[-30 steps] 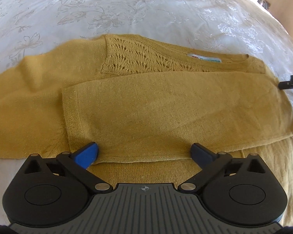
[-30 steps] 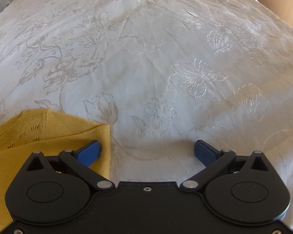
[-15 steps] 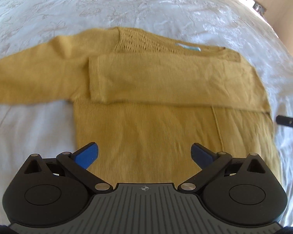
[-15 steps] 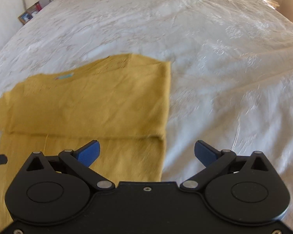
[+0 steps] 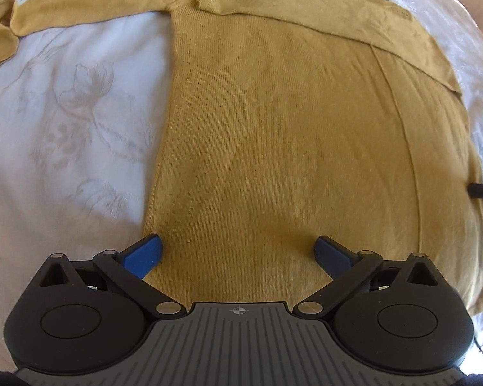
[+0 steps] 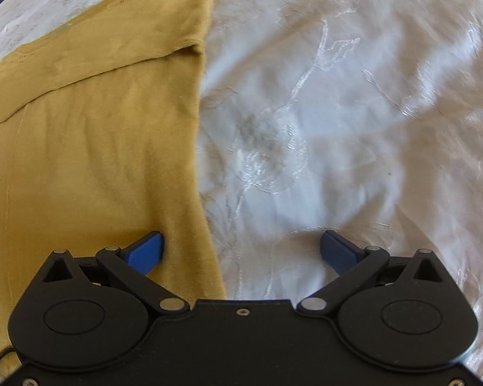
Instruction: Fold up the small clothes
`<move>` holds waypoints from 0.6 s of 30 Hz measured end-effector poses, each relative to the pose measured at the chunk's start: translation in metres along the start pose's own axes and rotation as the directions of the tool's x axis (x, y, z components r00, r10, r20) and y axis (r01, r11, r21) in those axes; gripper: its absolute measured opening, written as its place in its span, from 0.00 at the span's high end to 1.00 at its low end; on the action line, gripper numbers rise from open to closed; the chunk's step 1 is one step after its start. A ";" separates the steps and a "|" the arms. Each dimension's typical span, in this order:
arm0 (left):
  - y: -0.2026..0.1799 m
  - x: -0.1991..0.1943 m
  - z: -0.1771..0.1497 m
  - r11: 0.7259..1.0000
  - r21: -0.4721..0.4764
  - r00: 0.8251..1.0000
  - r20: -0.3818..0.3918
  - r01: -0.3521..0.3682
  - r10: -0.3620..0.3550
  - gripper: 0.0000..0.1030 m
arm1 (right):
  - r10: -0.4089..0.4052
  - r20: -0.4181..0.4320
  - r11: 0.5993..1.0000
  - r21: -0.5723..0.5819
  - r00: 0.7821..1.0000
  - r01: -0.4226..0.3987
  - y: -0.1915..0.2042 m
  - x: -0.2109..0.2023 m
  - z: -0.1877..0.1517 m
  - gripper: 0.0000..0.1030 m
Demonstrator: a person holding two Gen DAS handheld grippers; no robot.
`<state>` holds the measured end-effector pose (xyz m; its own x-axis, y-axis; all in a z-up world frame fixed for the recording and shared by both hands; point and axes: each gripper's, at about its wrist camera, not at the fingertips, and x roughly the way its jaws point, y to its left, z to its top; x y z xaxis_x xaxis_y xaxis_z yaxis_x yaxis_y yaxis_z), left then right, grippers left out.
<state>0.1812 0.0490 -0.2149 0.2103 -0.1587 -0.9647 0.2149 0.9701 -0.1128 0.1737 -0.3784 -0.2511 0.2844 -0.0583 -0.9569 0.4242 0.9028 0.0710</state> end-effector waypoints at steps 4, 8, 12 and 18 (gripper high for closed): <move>-0.001 -0.006 0.000 1.000 -0.025 1.000 0.016 -0.009 0.009 0.00 | 0.009 0.012 1.000 -0.010 1.000 -0.009 -0.002 -0.007 0.003 0.01; 0.008 -0.020 0.000 0.992 -0.124 0.999 0.046 0.005 0.001 0.00 | 0.080 0.070 0.996 -0.041 0.994 -0.077 0.003 -0.023 0.004 0.01; 0.021 -0.041 -0.003 0.981 -0.194 0.993 0.117 -0.011 0.034 0.00 | 0.136 0.108 0.985 -0.122 0.985 -0.122 0.026 -0.041 -0.003 0.01; 0.061 -0.064 0.012 0.977 -0.206 0.978 0.185 -0.057 0.096 0.00 | 0.205 0.126 0.960 -0.219 0.971 -0.175 0.070 -0.057 -0.014 0.01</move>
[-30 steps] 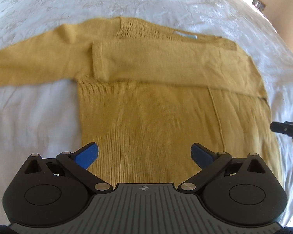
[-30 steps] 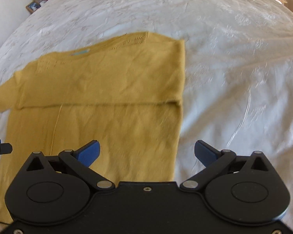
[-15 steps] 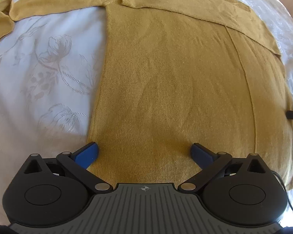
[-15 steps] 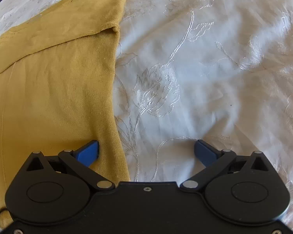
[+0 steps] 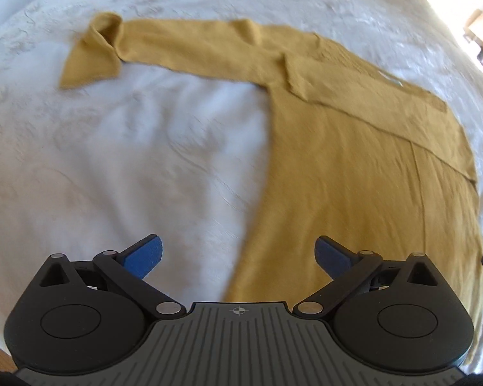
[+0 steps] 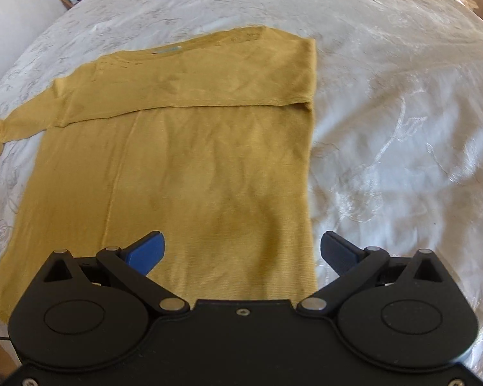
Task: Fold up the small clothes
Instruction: 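Grasp the other sleeve cuff with the left gripper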
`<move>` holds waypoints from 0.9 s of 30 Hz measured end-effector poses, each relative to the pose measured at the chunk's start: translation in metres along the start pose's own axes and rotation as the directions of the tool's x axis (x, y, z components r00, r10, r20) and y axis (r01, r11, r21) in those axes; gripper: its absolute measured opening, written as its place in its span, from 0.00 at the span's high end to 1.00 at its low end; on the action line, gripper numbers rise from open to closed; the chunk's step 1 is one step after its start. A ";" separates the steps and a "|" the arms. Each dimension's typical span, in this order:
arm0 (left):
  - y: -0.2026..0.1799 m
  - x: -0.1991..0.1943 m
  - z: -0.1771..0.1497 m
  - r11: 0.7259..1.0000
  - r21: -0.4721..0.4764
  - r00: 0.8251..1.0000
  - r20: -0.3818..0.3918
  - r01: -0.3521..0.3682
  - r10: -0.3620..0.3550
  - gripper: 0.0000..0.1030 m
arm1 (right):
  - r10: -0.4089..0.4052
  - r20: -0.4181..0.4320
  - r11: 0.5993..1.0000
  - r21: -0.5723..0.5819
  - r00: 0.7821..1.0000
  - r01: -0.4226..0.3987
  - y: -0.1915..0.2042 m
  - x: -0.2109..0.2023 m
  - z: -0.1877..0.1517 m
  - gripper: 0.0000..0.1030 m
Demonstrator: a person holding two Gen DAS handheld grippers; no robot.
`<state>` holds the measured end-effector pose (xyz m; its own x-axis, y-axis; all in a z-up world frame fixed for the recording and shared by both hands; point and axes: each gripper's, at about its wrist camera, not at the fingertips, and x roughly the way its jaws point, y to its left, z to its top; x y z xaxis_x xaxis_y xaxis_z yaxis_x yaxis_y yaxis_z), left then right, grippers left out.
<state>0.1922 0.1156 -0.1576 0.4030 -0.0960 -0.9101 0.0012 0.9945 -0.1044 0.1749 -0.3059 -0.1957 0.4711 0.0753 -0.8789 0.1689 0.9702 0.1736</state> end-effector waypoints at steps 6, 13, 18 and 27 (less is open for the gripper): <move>0.057 0.002 0.040 0.997 -0.076 0.999 0.042 0.013 -0.010 0.00 | 0.017 -0.046 1.000 -0.021 0.999 -0.018 0.054 0.010 -0.001 0.01; 0.135 0.016 0.085 0.991 -0.135 0.997 0.073 0.000 0.010 0.00 | 0.017 -0.062 1.000 0.011 0.998 -0.016 0.118 0.018 0.009 0.01; 0.185 0.030 0.116 0.989 -0.146 0.997 0.077 -0.016 0.028 0.00 | 0.002 -0.065 1.000 0.020 0.998 -0.001 0.160 0.028 0.019 0.01; 0.209 0.068 0.150 0.998 -0.068 0.999 0.050 0.016 -0.012 0.17 | -0.014 -0.103 0.999 -0.030 0.995 0.011 0.210 0.042 0.033 0.01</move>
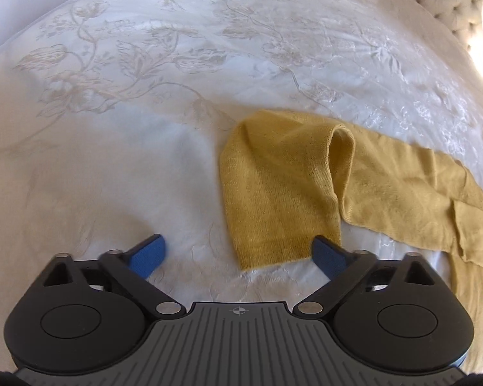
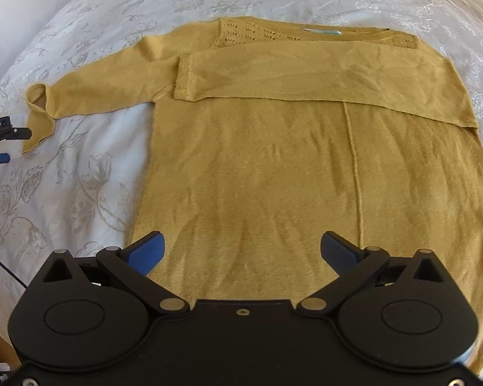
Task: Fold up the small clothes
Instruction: 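Grasp the other sleeve cuff with the left gripper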
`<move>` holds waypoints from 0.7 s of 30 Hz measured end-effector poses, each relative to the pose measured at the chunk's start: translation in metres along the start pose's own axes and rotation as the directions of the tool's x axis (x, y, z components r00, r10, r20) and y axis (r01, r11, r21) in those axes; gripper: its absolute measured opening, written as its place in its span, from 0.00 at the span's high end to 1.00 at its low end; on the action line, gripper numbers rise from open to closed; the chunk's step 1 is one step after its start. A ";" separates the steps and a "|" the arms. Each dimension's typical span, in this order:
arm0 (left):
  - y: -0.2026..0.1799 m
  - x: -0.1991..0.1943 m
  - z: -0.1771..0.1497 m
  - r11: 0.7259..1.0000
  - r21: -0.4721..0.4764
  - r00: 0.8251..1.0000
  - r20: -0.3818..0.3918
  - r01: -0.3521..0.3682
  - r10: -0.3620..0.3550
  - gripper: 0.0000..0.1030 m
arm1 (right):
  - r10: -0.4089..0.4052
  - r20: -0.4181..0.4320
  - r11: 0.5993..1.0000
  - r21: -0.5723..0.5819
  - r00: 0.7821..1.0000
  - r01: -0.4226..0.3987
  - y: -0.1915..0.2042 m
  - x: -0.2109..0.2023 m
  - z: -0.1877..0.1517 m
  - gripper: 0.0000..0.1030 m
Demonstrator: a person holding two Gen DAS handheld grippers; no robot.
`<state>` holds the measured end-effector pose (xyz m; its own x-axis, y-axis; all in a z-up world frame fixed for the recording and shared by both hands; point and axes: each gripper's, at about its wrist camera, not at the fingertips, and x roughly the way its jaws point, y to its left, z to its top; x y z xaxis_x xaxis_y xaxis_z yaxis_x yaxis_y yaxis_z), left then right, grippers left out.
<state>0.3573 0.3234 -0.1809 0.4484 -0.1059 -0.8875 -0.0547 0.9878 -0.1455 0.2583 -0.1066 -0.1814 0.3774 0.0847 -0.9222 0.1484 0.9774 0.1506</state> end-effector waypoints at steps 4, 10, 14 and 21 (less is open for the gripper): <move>-0.002 0.014 0.004 0.999 0.045 1.000 -0.022 0.002 -0.001 0.52 | -0.012 -0.007 1.000 -0.022 1.000 0.012 0.011 0.002 0.006 0.01; 0.005 0.007 0.012 0.998 0.013 0.999 0.006 0.054 -0.054 0.95 | -0.032 -0.017 0.999 -0.003 0.999 0.032 0.012 0.006 0.011 0.01; 0.006 -0.012 0.026 0.996 0.086 0.998 0.051 0.032 -0.036 0.96 | -0.035 -0.021 0.999 0.013 0.999 0.035 0.012 0.009 0.014 0.01; 0.033 -0.032 0.083 0.987 0.140 0.988 0.140 -0.078 0.058 0.96 | -0.022 -0.025 0.999 0.025 0.999 0.022 0.019 0.016 0.020 0.01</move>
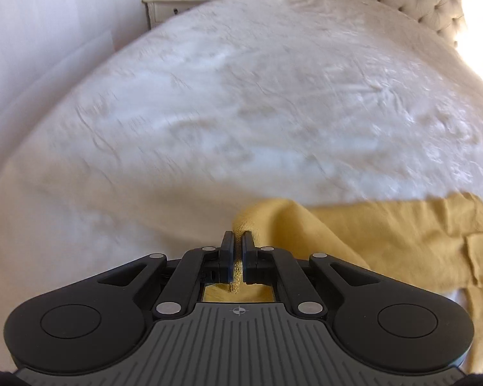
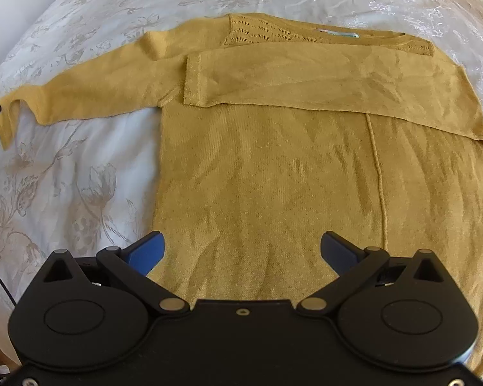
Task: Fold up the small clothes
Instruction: 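Grasp the other sleeve cuff with the left gripper, then lift the held sleeve and carry it across the sweater body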
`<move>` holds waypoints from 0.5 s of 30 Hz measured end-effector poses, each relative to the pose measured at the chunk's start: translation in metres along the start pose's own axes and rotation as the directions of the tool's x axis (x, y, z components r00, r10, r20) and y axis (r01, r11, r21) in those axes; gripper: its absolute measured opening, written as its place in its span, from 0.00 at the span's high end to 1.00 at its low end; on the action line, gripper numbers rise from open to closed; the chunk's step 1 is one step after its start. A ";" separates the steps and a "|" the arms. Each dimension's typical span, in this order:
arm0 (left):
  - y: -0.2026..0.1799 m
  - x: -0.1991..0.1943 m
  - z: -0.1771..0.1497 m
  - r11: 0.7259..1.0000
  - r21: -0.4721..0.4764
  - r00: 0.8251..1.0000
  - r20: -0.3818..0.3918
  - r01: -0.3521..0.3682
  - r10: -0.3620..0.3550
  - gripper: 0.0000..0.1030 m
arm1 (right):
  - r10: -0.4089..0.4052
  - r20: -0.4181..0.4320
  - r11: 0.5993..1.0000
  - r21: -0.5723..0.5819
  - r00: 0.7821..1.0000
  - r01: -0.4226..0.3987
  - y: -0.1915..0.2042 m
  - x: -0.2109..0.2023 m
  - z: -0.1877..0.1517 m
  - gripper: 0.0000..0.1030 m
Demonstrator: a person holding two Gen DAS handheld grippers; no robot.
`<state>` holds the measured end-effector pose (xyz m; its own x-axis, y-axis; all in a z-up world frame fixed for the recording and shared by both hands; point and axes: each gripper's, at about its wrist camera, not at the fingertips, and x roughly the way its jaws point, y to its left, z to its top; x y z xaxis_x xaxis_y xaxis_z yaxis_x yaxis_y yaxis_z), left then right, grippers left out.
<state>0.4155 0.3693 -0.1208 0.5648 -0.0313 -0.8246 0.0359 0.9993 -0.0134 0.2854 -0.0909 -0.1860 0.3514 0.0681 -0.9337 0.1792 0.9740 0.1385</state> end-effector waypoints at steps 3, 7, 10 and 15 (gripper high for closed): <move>0.011 0.007 0.021 0.997 0.062 0.998 0.012 -0.054 0.054 0.96 | 0.009 0.002 1.000 0.004 1.000 -0.009 0.004 0.001 0.002 0.01; 0.014 0.025 0.035 0.991 0.115 0.997 -0.021 -0.067 0.070 0.95 | 0.014 -0.001 1.000 0.011 1.000 -0.014 0.006 0.003 0.003 0.01; 0.018 0.036 0.034 0.995 0.094 0.998 -0.061 -0.027 0.033 0.91 | 0.013 -0.004 1.000 0.012 1.000 -0.013 0.006 0.004 0.004 0.01; 0.025 0.030 0.014 0.996 -0.081 0.998 -0.024 0.048 -0.050 0.28 | -0.001 -0.006 1.000 0.005 1.000 0.001 0.005 0.003 0.004 0.01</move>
<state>0.4446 0.3931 -0.1383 0.5427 -0.0805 -0.8361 -0.0038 0.9951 -0.0983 0.2912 -0.0867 -0.1869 0.3458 0.0685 -0.9358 0.1842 0.9730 0.1392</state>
